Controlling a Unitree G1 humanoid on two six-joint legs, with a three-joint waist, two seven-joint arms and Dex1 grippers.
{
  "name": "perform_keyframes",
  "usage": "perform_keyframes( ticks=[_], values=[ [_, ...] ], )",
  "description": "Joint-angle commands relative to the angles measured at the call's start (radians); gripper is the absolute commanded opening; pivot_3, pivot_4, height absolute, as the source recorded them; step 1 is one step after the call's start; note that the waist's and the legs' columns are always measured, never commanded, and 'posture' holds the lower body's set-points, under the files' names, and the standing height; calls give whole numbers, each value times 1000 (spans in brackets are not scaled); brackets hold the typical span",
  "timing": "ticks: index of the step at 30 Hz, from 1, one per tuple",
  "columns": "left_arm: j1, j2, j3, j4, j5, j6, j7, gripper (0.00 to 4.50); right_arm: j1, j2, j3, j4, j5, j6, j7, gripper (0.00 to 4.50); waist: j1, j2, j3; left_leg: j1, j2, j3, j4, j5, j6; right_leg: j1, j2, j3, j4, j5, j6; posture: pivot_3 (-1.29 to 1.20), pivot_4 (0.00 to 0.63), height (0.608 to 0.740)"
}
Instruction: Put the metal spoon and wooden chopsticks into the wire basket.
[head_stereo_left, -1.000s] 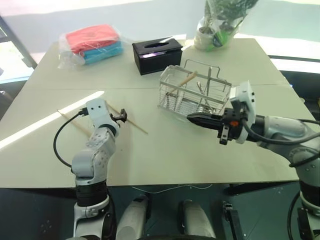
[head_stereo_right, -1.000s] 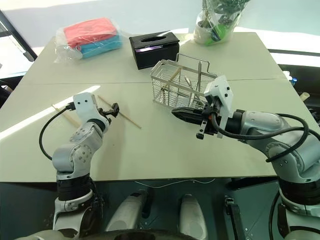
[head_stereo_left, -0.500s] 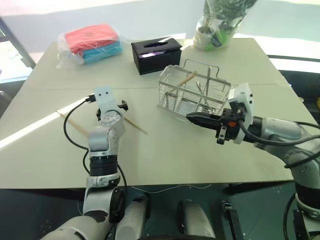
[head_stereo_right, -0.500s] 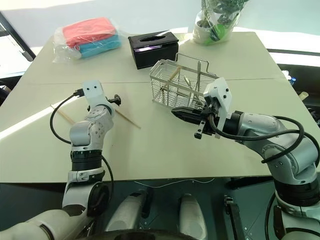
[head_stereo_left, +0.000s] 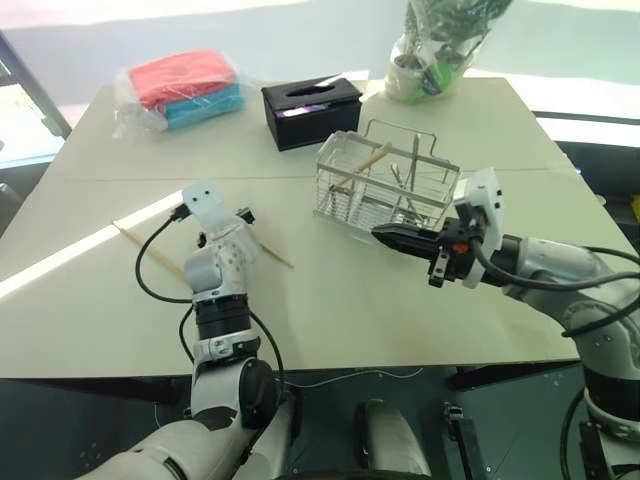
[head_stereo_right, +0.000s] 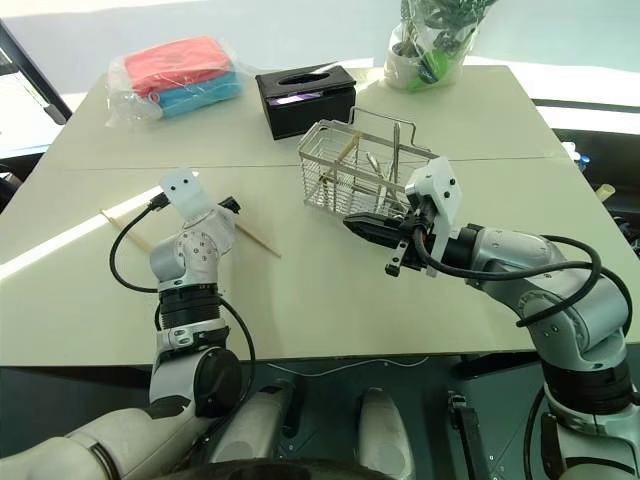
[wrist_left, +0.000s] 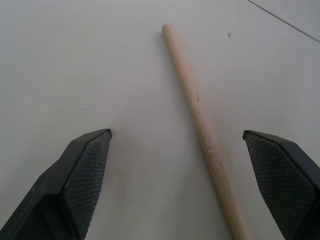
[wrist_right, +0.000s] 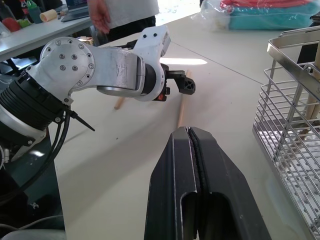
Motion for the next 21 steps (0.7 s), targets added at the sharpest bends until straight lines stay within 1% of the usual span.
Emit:
perform_keyframes(
  ticks=[1, 4, 8, 15, 21],
  values=[
    [4, 28, -27, 60, 59, 100, 26, 4471, -4, 8, -15, -29, -9, -29, -10, 0, 1, 0, 0, 0, 0, 0, 0, 0, 0, 0, 0, 0, 0, 0, 0, 0, 150, 740],
    [-10, 50, -65, 90, 83, 128, -1, 4471, -6, 18, -13, -29, -20, -37, -16, 0, 1, 0, 0, 0, 0, 0, 0, 0, 0, 0, 0, 0, 0, 0, 0, 0, 150, 740],
    [-25, 73, -95, 135, 100, 113, -40, 4471, -7, 31, -11, -28, -33, -48, -25, 0, 2, 0, -1, 1, 0, 0, 0, 0, 0, 1, 0, 0, 0, 0, 0, 0, 150, 740],
    [-31, 84, -59, 206, 106, 79, -35, 4471, -4, 48, -11, -27, -51, -59, -36, 0, 2, 1, -2, 2, 0, -1, 0, 0, 0, 2, 0, 0, 0, 0, 0, 0, 150, 740],
    [-17, 73, -35, 208, 100, 63, -28, 4471, 0, 51, -17, -27, -55, -64, -37, 0, 1, 3, -6, 2, 0, -1, 0, 0, 0, 2, 0, 0, 0, 0, 0, 0, 150, 740]
  ],
)
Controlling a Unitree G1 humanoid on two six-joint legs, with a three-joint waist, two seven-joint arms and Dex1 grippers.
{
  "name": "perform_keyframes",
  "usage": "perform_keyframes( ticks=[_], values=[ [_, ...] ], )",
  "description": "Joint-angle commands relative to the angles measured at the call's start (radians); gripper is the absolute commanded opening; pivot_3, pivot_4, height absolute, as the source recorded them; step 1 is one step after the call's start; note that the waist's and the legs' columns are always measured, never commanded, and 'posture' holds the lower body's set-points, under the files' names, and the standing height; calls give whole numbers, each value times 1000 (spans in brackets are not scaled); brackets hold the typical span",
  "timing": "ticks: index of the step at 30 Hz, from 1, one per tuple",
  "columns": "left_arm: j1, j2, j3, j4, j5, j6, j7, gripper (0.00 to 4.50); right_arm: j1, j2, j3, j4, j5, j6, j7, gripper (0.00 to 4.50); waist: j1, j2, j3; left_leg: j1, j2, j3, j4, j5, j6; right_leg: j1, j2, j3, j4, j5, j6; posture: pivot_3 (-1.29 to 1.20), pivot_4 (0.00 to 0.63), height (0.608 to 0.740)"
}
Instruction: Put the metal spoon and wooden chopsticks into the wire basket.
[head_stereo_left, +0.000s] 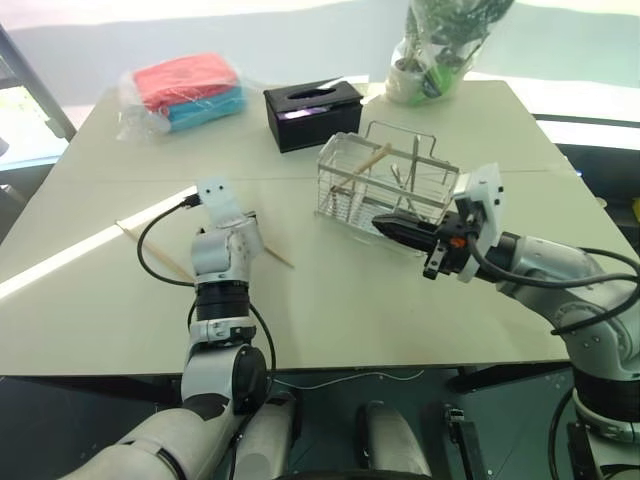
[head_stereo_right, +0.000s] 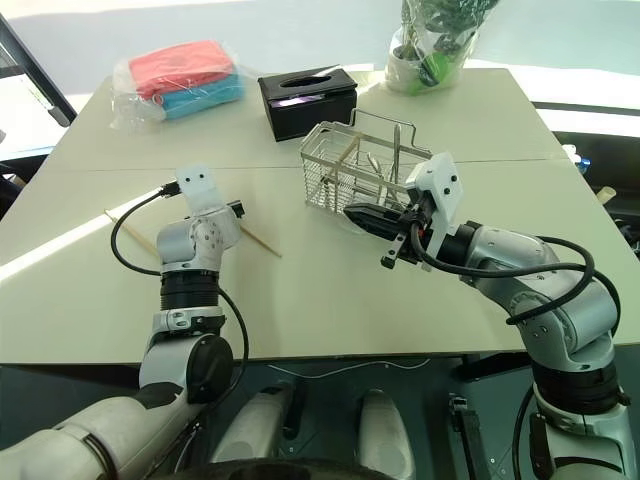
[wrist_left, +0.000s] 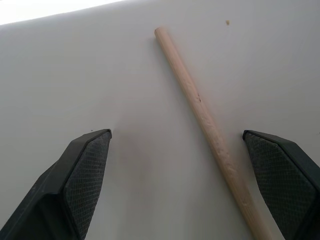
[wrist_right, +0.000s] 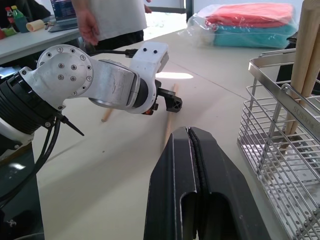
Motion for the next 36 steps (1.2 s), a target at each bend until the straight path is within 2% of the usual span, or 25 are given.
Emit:
perform_keyframes(
  ticks=[1, 3, 10, 19, 22, 26, 31, 33, 36],
  values=[
    [46, -4, 39, 49, 7, 14, 18, 4232, -6, 6, -17, -26, 1, -25, -3, 0, 0, 1, -1, 0, 0, 0, 0, 0, 0, 0, 0, 0, 0, 0, 0, 0, 150, 740],
    [52, -10, 45, 44, 6, 14, 22, 3609, -9, 7, -21, -24, 1, -25, -4, 0, -2, 0, -1, 0, 0, 0, 0, 0, 0, 0, 0, 0, 0, 0, 0, 0, 150, 740],
    [63, -23, 57, 33, 8, 18, 40, 163, -20, 2, -25, -17, -1, -28, 3, 0, -10, 2, -3, 0, 0, 1, -1, 0, 0, -1, 0, 1, 0, -1, 1, 0, 150, 740],
    [85, 8, 39, -24, 18, 7, 11, 68, -20, 0, -33, -15, 7, -20, 8, 0, -16, 3, -5, 0, 0, 1, -1, 0, 0, -1, 0, 1, 0, -1, 1, 0, 150, 740],
    [66, 71, 3, -58, 29, -43, -41, 68, -17, -3, -38, -17, 13, -14, 8, 0, -27, 3, -5, 0, 0, 1, -2, 0, 0, -2, 1, 1, 1, -1, 1, 0, 150, 740],
    [-18, 202, -15, 3, 18, -138, -157, 68, 8, -29, -63, -40, 44, 8, 22, 0, -22, 1, -3, -1, 1, 0, -2, 1, 1, -5, 2, 1, 2, -1, 1, 0, 150, 740],
    [-131, 320, -71, 139, 6, -338, -374, 68, 63, -86, -119, -69, 102, 40, 41, 0, 8, -3, -1, -4, -1, -1, -2, 1, 0, -4, 0, 1, 0, 0, 1, 0, 150, 740],
    [-164, 327, -79, 172, -26, -458, -493, 68, 83, -103, -131, -73, 110, 42, 45, 0, 27, -4, -1, -4, -2, 0, -1, 0, 0, -4, -2, 1, -1, 0, 1, 0, 150, 740],
    [-195, 305, -102, 170, -115, -663, -774, 68, 102, -105, -137, -75, 108, 33, 33, 0, 28, -4, -1, -5, -2, 2, -1, 0, 0, -3, -4, 0, -2, -1, 0, 0, 150, 740]
  ],
)
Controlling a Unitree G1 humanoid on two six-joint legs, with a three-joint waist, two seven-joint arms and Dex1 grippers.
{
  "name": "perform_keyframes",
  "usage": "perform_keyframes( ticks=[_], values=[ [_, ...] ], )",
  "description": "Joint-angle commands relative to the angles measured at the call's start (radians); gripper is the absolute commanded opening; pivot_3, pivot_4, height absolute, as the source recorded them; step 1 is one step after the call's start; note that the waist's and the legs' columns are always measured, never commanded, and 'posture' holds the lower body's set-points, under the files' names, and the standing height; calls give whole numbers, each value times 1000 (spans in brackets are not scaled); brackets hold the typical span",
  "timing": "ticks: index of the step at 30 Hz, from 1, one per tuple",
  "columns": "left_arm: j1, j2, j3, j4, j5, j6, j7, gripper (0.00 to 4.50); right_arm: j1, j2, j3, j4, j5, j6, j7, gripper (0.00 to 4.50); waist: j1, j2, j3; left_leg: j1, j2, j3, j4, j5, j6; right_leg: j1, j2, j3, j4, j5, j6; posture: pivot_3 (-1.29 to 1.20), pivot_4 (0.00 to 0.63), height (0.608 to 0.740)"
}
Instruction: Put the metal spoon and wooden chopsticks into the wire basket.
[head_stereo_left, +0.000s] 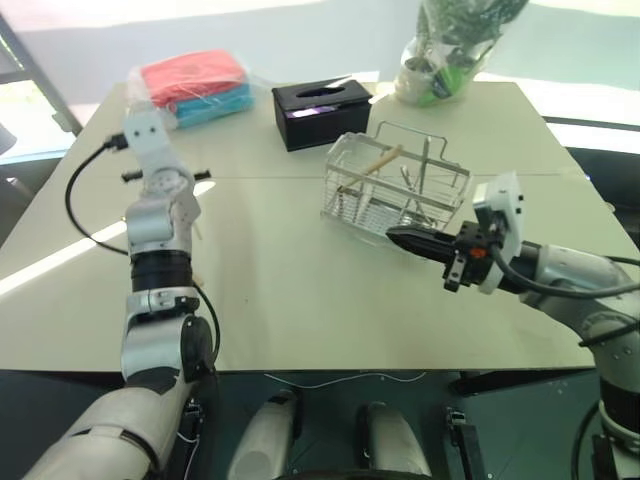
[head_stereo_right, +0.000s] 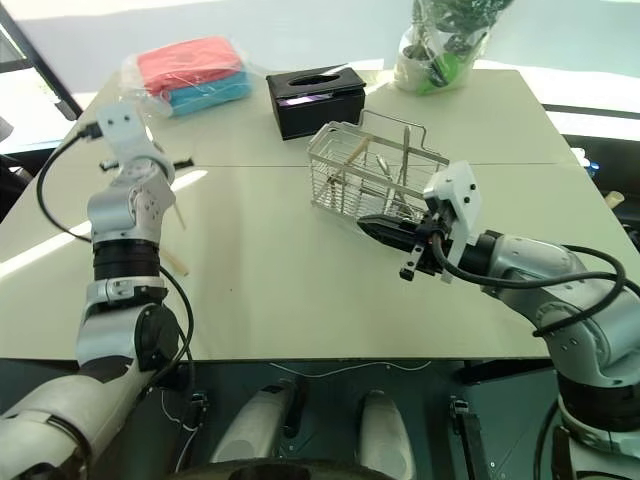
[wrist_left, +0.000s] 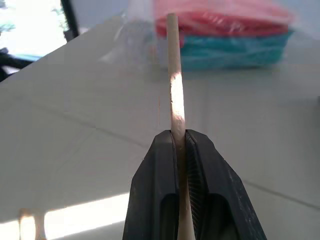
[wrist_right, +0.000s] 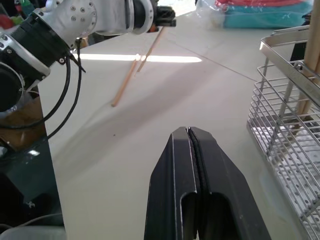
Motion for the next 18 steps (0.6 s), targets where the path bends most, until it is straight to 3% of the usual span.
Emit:
perform_keyframes(
  ticks=[1, 7, 18],
  values=[
    [-54, -29, -43, -18, -111, -209, -303, 68, 11, -8, -40, -31, 12, -16, -11, 0, -1, 0, 0, -1, 0, 0, 0, 0, 0, -1, 0, 0, 0, 0, 0, 0, 150, 740],
    [-51, -68, -40, 12, -249, -355, -625, 68, 23, 18, -64, -22, -22, -63, -57, 0, -19, 0, 0, -1, 1, 0, 0, 1, 2, -3, 1, 1, 1, 0, 0, 0, 150, 740],
    [-168, -132, 8, 219, -385, -528, -882, 68, 52, 85, -155, -77, 2, -115, -189, 0, -28, -1, 0, -2, 1, -2, 2, 2, 3, -2, 2, -1, 2, 1, 1, 0, 150, 740]
  ],
)
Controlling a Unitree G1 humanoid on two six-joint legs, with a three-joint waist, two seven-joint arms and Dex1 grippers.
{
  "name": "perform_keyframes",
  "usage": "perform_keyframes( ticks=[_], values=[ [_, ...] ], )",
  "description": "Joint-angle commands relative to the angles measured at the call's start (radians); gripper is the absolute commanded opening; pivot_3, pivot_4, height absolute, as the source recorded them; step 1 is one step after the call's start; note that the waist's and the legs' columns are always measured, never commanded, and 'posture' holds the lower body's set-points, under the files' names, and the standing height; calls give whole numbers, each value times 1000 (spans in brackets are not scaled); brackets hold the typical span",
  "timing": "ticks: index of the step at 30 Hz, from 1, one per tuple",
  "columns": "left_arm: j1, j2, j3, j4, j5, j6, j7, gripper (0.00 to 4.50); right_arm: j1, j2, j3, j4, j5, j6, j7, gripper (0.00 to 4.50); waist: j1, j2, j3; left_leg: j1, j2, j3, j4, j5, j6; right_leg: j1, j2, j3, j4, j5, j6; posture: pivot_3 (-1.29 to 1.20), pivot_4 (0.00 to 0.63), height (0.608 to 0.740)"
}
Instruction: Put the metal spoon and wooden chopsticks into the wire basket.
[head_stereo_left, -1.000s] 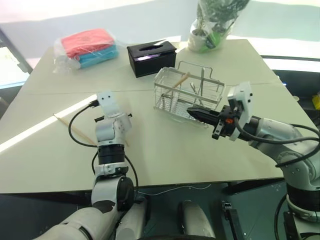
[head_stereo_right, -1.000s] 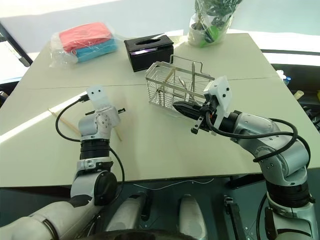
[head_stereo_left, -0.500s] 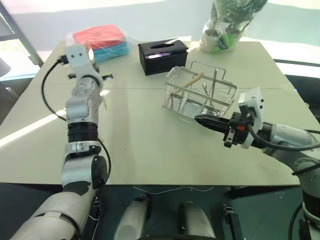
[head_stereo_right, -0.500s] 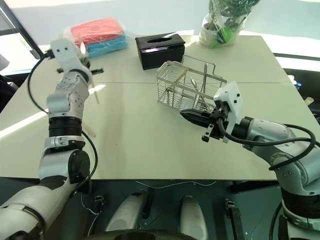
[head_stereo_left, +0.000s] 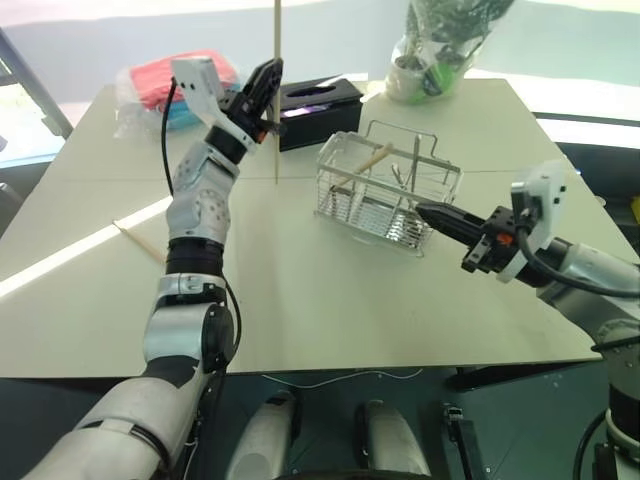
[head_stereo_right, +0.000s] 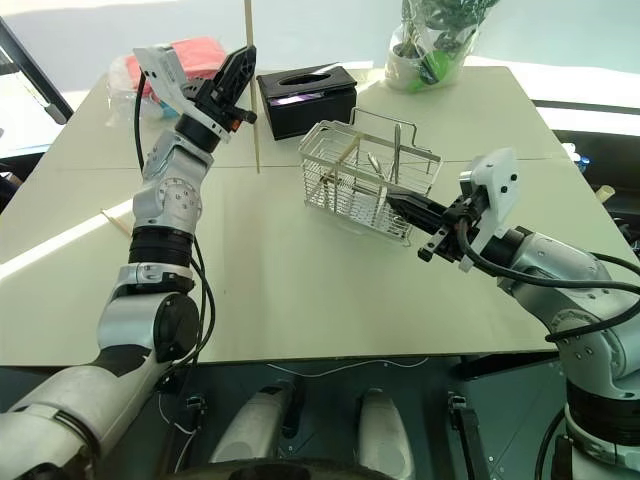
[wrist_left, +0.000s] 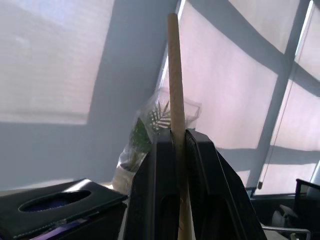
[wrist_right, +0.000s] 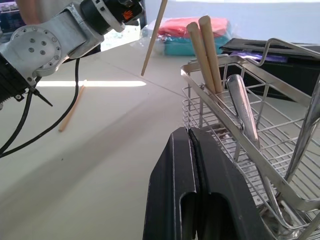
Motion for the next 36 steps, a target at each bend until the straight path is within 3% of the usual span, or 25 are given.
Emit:
perform_keyframes(
  ticks=[1, 13, 21, 36],
  values=[
    [-72, -29, 19, 46, -38, -74, -58, 68, 11, 33, -49, -60, 28, -36, -50, 0, 0, 0, 0, 0, 0, 0, 0, 0, 0, 0, 0, 0, 0, 0, 0, 0, 150, 740],
    [-191, -121, 9, 258, -7, -221, -126, 68, 47, 93, -56, -134, 80, -66, -160, 0, -3, -1, 1, 1, 0, -1, 2, 0, 0, 1, 1, -1, 1, 0, 0, 0, 150, 740],
    [-174, -177, -5, 357, 87, -402, -57, 68, 64, 78, -63, -153, 107, -67, -191, 0, -1, -1, 1, 0, 0, -1, 3, 0, 1, 2, 1, -1, 1, 0, 0, 0, 150, 740],
    [-245, -162, 46, 289, -7, -288, -45, 68, 84, 81, -34, -153, 94, -73, -201, 0, -2, -1, 1, 0, 0, -2, 6, -1, 1, 3, 1, -2, 1, 0, 1, 0, 150, 740]
  ],
)
